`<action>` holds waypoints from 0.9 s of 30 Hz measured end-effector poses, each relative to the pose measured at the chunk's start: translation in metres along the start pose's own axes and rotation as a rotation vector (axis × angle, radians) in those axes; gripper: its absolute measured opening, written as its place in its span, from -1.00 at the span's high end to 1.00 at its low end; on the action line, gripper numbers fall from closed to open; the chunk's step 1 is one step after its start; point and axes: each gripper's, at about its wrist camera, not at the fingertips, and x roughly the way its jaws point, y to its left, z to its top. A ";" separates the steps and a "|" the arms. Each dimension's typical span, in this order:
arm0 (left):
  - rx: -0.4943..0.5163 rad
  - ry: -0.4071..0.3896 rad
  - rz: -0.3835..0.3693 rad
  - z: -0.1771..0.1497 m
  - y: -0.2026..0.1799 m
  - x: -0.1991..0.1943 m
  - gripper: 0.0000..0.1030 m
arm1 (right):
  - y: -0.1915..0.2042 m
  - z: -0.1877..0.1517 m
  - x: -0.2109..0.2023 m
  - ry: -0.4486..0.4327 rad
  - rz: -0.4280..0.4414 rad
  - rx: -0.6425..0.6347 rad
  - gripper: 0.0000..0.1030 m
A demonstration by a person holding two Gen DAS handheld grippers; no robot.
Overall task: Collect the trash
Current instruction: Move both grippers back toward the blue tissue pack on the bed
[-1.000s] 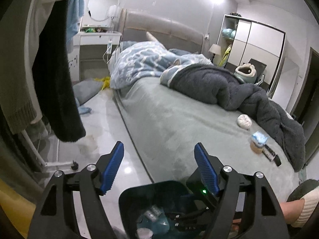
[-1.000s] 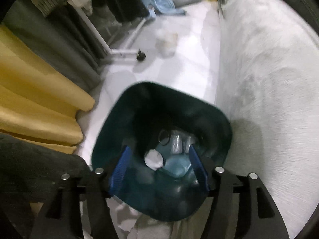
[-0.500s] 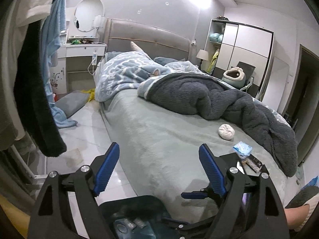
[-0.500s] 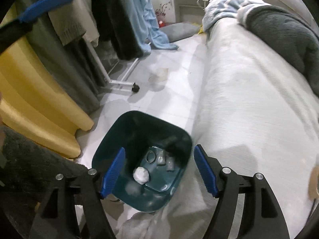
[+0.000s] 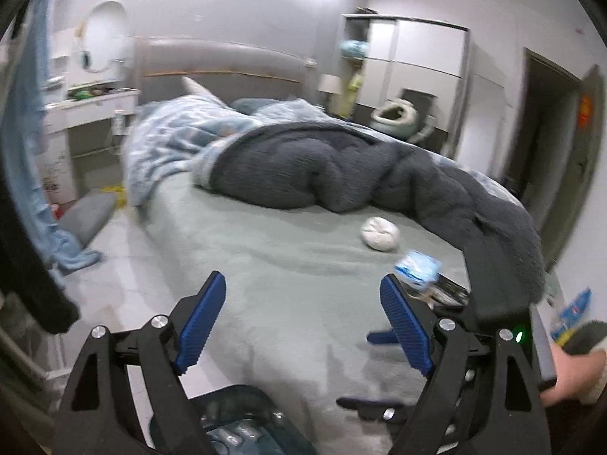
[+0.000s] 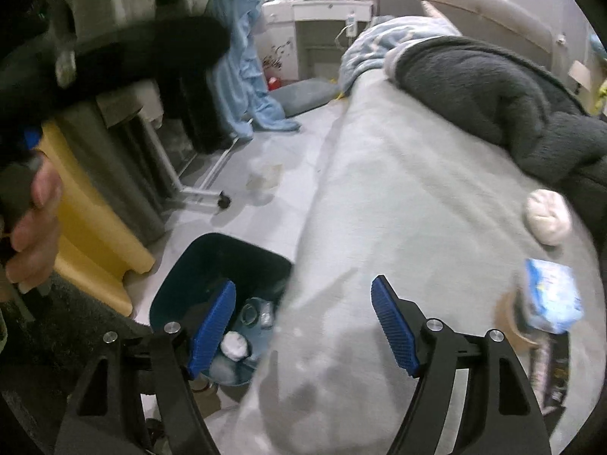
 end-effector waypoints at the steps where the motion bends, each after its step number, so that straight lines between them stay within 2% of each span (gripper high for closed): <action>1: 0.007 0.005 -0.009 -0.001 -0.003 0.004 -0.66 | -0.006 -0.002 -0.005 -0.009 -0.008 0.011 -0.46; 9: 0.040 0.032 -0.090 0.000 -0.027 0.039 -0.67 | -0.039 -0.016 -0.040 -0.066 -0.072 0.054 -0.46; 18: 0.068 0.050 -0.147 0.014 -0.048 0.075 -0.67 | -0.075 -0.051 -0.063 -0.077 -0.169 0.070 -0.46; 25: 0.067 0.103 -0.215 0.013 -0.063 0.109 -0.70 | -0.108 -0.073 -0.077 -0.123 -0.197 0.132 -0.46; 27: 0.073 0.113 -0.214 0.012 -0.067 0.116 -0.70 | -0.116 -0.077 -0.083 -0.140 -0.203 0.157 -0.46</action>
